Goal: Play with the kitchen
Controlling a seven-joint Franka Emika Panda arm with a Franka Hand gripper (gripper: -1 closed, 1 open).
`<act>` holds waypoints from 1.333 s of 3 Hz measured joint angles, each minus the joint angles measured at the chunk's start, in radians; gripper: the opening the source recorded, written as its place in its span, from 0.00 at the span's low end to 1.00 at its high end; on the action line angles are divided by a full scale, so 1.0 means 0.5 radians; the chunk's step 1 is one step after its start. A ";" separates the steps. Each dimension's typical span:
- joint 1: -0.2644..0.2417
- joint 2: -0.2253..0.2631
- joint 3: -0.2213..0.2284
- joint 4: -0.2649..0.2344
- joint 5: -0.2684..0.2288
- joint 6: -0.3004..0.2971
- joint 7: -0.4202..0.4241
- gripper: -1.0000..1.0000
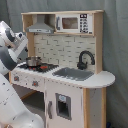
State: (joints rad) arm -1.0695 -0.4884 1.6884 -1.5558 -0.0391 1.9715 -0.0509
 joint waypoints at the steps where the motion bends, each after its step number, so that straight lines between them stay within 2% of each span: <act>1: -0.153 0.018 0.102 0.060 0.105 -0.001 -0.081 1.00; 2: -0.310 0.018 0.231 0.131 0.188 -0.004 -0.140 1.00; 4: -0.598 0.017 0.498 0.255 0.286 -0.022 -0.207 1.00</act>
State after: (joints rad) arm -1.3685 -0.4797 1.9371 -1.4283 0.1039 1.9607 -0.1544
